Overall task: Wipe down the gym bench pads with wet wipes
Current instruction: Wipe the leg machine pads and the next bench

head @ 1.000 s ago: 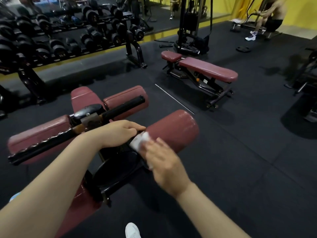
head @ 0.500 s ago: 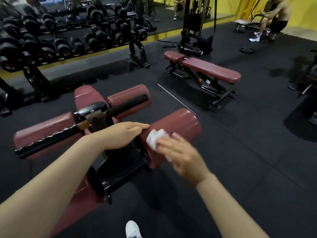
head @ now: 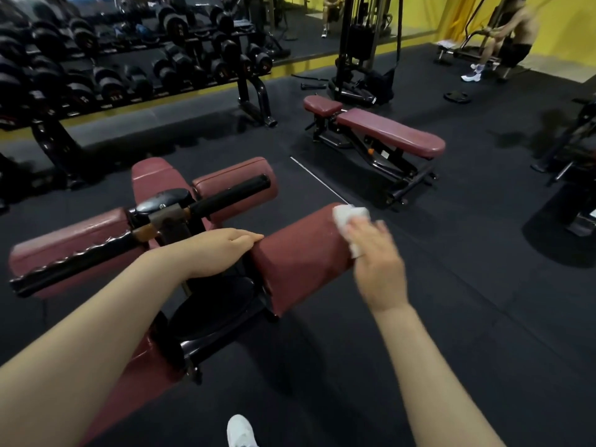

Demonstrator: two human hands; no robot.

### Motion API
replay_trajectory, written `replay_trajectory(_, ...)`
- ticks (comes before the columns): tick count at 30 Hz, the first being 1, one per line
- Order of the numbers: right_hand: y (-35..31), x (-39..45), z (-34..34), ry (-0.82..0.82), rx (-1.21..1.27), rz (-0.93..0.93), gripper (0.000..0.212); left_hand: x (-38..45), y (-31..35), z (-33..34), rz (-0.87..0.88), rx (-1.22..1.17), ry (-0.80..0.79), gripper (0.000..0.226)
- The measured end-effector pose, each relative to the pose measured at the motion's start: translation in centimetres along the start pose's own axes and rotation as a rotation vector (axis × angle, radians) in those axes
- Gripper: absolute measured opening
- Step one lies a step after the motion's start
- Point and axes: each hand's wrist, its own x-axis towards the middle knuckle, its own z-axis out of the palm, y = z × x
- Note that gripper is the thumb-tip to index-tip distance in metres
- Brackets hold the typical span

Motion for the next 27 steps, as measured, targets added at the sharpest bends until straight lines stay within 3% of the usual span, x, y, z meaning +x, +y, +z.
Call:
replay_trajectory(2,-0.3,0.6,-0.1,0.124,-0.016,0.085,0.041,0.5,-0.1,-0.2,-0.037,-0.006,-0.011,0.042)
replay_trajectory(3,-2.1,0.3,0.3,0.106,0.037,0.089,0.038,0.6,-0.1,-0.4,-0.039,0.017,-0.009,0.042)
replay_trajectory(7,-7.0,-3.7,1.9,-0.206,0.142,-0.524,0.042,-0.2,-0.1,-0.4,0.028,0.092,0.084,0.042)
replay_trajectory(8,-5.8,-3.5,1.8,-0.248,0.139,-0.562,0.04,-0.3,-0.2,-0.3,0.043,0.085,0.092,0.042)
replay_trajectory(9,-3.6,-2.8,1.8,-0.224,0.11,-0.53,0.037,-0.4,-0.1,-0.1,0.048,0.069,0.085,0.041)
replay_trajectory(13,0.4,0.4,0.5,0.022,0.033,-0.076,0.035,0.6,0.3,0.2,-0.029,-0.019,0.01,0.042)
replay_trajectory(15,-2.7,-0.2,1.6,0.009,0.081,-0.178,0.033,1.1,0.2,-0.2,-0.068,-0.02,0.006,0.042)
replay_trajectory(17,-6.3,-2.0,2.3,-0.175,0.162,-0.473,0.036,1.0,-0.1,-0.8,-0.067,-0.001,0.052,0.042)
replay_trajectory(19,-5.9,-2.3,2.0,-0.305,0.171,-0.586,0.04,0.2,-0.1,-0.9,-0.012,-0.022,0.079,0.041)
replay_trajectory(24,0.5,0.2,0.6,0.056,0.005,-0.092,0.04,-0.8,-0.2,0.6,0.024,0.036,0.084,0.042)
replay_trajectory(26,-2.5,-0.4,1.7,0.077,0.073,-0.175,0.038,-0.1,-0.1,0.6,-0.028,0.053,0.072,0.043)
replay_trajectory(27,-4.6,-1.2,2.2,-0.001,0.137,-0.286,0.04,0.2,0.0,0.6,-0.04,0.064,0.061,0.043)
